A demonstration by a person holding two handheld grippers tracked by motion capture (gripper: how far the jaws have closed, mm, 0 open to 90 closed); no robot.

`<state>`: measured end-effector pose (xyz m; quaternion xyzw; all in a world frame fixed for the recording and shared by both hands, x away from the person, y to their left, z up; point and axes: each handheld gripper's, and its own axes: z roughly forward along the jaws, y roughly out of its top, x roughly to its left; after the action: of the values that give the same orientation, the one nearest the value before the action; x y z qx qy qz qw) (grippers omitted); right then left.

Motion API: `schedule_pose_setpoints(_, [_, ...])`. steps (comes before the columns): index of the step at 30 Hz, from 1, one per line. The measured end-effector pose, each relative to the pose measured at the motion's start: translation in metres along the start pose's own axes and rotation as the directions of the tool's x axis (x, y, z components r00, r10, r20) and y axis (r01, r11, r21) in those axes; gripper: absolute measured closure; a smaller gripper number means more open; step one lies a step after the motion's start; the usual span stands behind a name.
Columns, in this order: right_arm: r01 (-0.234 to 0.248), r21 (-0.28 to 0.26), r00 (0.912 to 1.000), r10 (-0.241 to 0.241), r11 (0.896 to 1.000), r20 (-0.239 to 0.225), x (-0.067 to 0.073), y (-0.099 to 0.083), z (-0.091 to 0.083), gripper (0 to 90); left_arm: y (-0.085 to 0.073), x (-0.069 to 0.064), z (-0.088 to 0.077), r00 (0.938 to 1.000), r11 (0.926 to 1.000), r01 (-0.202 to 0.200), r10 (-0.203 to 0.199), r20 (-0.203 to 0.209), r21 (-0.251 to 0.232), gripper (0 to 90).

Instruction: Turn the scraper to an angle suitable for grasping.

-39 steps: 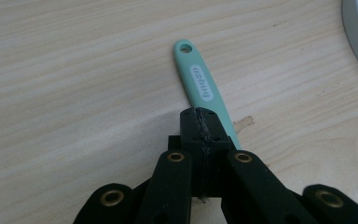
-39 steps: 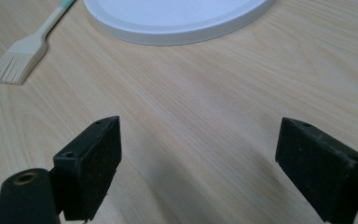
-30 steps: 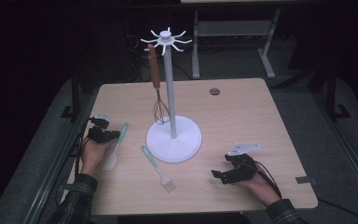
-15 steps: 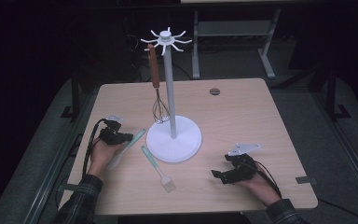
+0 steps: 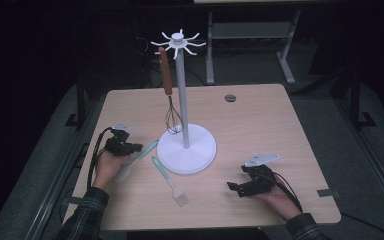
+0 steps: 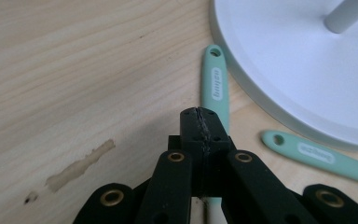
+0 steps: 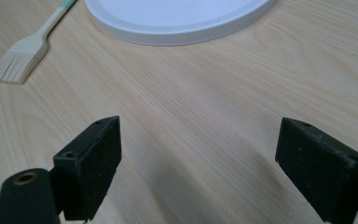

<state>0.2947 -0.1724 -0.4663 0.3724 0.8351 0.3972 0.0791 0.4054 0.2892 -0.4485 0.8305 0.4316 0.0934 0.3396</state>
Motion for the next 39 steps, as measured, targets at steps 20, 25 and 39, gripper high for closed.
schedule_pose_setpoints(20, [0.0, 0.004, 1.0, 0.0, 1.0, 0.001, 0.001, 0.0, 0.0, 14.5, -0.038, -0.017, -0.021, 0.9983, 0.9985, -0.048, 0.049, -0.032, 0.024, 77.1])
schedule_pose_setpoints(25, [0.0, 0.003, 1.0, 0.0, 1.0, 0.0, 0.0, 0.0, 0.0, 14.5, -0.04, -0.019, -0.018, 0.9973, 0.9984, -0.054, 0.055, -0.05, 0.02, 76.8])
schedule_pose_setpoints(39, [-0.001, 0.006, 1.0, 0.001, 1.0, -0.002, 0.001, 0.0, 0.0, 14.5, -0.041, -0.026, -0.017, 0.9912, 0.9963, -0.083, 0.085, -0.101, 0.023, 81.8])
